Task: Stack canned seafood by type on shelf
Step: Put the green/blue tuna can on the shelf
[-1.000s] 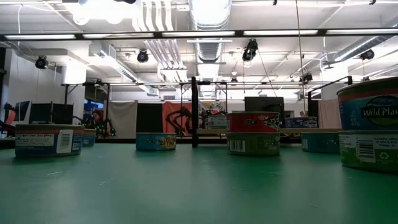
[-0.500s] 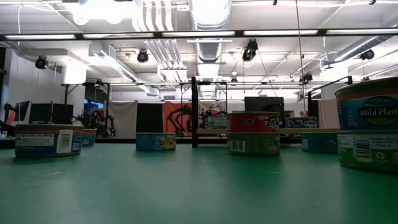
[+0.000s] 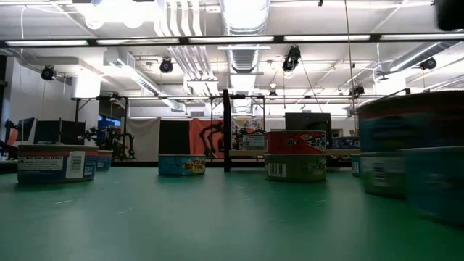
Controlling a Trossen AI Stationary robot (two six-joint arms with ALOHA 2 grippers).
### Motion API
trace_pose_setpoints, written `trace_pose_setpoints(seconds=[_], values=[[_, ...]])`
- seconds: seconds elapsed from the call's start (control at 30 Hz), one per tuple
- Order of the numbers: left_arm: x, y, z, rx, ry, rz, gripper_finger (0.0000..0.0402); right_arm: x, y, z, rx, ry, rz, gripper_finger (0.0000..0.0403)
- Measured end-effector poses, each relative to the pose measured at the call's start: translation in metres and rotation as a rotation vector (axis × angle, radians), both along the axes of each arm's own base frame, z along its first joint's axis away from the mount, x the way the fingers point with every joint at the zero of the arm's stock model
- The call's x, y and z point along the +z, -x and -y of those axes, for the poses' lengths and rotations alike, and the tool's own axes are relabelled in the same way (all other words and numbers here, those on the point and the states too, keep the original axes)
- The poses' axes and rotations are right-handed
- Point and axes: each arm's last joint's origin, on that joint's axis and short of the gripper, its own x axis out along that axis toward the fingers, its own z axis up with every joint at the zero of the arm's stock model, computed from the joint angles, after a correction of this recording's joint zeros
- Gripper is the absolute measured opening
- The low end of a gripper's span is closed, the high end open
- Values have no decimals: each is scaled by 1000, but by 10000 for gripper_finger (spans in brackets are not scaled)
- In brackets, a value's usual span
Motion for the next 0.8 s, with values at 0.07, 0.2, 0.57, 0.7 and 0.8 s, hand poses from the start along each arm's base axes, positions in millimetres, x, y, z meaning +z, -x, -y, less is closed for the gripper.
trace_pose_setpoints(seconds=[0.07,0.2,0.57,0.7,0.8], values=[[0,0,0,0,-1,-2,141,2,-7,2,20,34,73,12],[-1,0,0,0,-2,-3,141,8,-15,8,27,118,166,12],[-21,-10,7,12,30,-13,141,46,-8,18,37,232,276,12],[-39,-22,16,7,18,-7,135,58,1,21,1,158,236,12],[-48,-33,21,8,-4,-22,125,69,9,22,-48,57,194,12]])
